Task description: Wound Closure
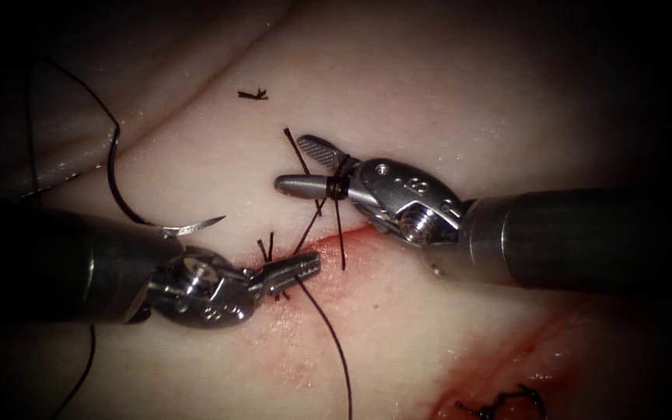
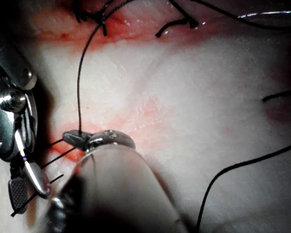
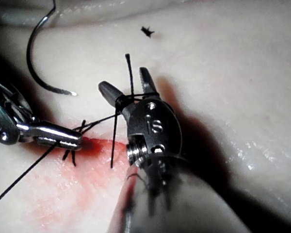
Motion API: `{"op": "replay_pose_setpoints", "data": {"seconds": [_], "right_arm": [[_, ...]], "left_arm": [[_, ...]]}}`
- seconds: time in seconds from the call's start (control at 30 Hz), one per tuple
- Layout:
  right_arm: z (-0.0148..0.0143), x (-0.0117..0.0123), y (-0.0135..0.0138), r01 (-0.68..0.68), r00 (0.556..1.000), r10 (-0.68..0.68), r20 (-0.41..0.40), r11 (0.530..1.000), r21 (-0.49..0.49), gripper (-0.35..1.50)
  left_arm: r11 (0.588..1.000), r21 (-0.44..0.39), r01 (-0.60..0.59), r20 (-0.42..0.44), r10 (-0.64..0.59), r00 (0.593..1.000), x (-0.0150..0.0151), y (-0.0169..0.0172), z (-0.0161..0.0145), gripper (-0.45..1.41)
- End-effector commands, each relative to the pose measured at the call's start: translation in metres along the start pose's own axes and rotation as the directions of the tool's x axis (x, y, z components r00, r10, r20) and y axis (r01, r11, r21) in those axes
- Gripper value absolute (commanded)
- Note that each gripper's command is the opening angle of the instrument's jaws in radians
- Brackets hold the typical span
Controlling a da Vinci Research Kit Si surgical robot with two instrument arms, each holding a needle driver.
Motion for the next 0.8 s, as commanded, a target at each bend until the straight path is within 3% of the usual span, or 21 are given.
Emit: {"op": "replay_pose_setpoints", "data": {"seconds": [0.03, 0.17, 0.3, 0.33, 0.37, 0.4, 0.8], "right_arm": [[0.0009, -0.0005, -0.0003, 0.000, 1.000, 0.000, 0.003, 1.000, 0.001, 0.64], [0.0009, -0.0005, -0.0002, 0.021, 1.000, -0.021, 0.016, 1.000, -0.004, 0.64], [0.0012, -0.0003, 0.0000, 0.032, 0.999, -0.031, 0.041, 0.999, -0.029, 0.52], [0.0013, -0.0003, 0.0000, 0.040, 0.998, -0.038, 0.053, 0.999, -0.034, 0.39], [0.0013, -0.0004, 0.0000, 0.042, 0.997, -0.040, 0.061, 0.998, -0.036, 0.12], [0.0013, -0.0005, -0.0001, 0.044, 0.997, -0.041, 0.067, 0.998, -0.037, -0.35], [-0.0002, -0.0014, -0.0025, 0.112, 0.992, -0.117, 0.058, 0.991, 0.072, -0.35]], "left_arm": [[1.000, -0.002, 0.002, -0.002, -0.002, 1.000, 0.0001, 0.0006, 0.0006, -0.45], [1.000, 0.003, 0.003, -0.003, -0.003, 1.000, 0.0001, 0.0004, 0.0006, -0.45], [1.000, 0.003, -0.003, -0.003, 0.003, 1.000, -0.0001, 0.0003, 0.0007, -0.45], [1.000, 0.003, -0.003, -0.003, 0.003, 1.000, -0.0001, 0.0003, 0.0007, -0.45], [1.000, 0.003, -0.003, -0.004, 0.003, 1.000, -0.0001, 0.0003, 0.0007, -0.45], [1.000, 0.002, 0.003, -0.004, -0.003, 1.000, -0.0002, 0.0003, 0.0008, -0.45], [0.999, -0.001, 0.042, -0.007, -0.042, 0.999, -0.0012, 0.0000, 0.0004, -0.45]]}}
